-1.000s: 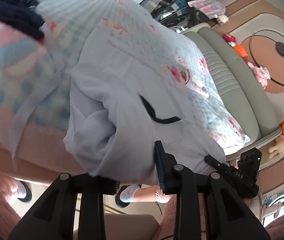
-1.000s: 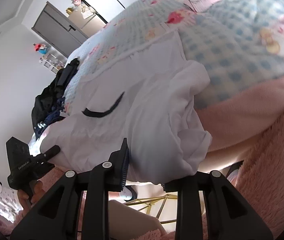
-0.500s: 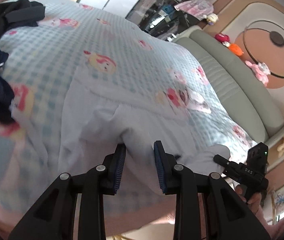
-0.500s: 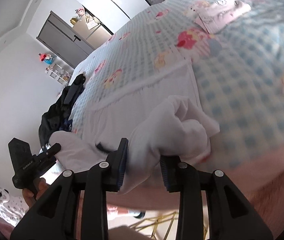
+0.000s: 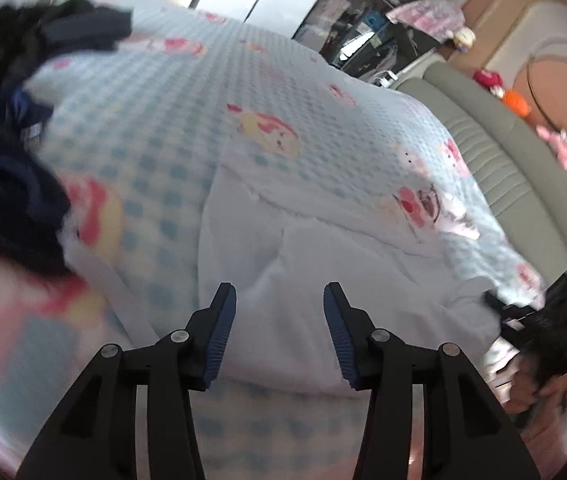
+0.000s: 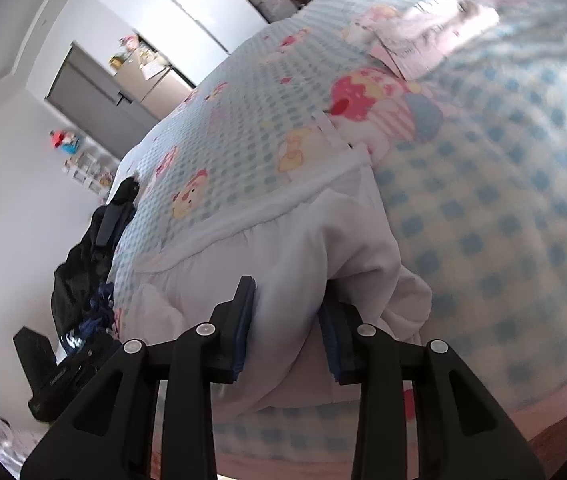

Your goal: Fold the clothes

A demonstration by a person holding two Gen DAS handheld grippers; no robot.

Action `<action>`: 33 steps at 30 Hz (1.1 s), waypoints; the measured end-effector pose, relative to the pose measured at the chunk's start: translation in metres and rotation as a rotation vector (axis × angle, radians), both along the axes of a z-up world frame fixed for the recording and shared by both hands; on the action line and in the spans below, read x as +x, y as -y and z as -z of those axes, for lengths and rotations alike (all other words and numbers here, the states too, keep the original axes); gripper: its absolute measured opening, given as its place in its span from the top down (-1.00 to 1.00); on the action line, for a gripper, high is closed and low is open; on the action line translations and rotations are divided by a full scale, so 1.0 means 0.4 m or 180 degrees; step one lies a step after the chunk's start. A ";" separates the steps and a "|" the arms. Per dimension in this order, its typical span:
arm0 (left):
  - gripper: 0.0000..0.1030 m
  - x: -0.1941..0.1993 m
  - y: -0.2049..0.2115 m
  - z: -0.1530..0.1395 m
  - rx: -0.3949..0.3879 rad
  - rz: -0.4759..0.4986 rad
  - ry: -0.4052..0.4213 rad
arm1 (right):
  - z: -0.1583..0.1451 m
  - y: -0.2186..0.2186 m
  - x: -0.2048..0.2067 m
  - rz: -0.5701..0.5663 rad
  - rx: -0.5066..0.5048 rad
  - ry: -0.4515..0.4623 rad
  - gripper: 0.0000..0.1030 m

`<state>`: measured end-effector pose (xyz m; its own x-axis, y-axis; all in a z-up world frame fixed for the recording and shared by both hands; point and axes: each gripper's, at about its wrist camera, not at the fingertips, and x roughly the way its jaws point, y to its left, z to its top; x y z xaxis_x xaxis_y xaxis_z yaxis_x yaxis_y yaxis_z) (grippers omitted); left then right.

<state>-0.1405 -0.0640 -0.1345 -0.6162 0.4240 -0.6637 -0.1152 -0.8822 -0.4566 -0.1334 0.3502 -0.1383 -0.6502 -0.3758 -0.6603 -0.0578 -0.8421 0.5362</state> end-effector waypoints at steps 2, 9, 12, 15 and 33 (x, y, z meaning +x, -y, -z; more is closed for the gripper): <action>-0.12 -0.023 -0.013 -0.010 -0.0059 0.0155 -0.0084 | -0.036 0.002 0.013 -0.0062 0.0125 -0.0141 0.00; -0.17 -0.110 -0.066 0.055 0.0134 0.0297 0.0184 | -0.067 0.003 0.049 -0.0097 0.0742 -0.0161 0.00; -0.17 -0.102 -0.084 0.084 0.0129 0.0276 0.0253 | -0.032 -0.008 0.060 -0.0011 0.0920 -0.0020 0.00; -0.12 -0.083 -0.109 0.072 -0.0028 0.0414 0.0140 | 0.006 -0.027 0.062 0.0040 0.1139 0.0160 0.00; 0.45 -0.037 0.024 0.053 0.0328 -0.0004 0.0052 | 0.040 0.028 -0.052 -0.0326 0.1136 0.0037 -0.13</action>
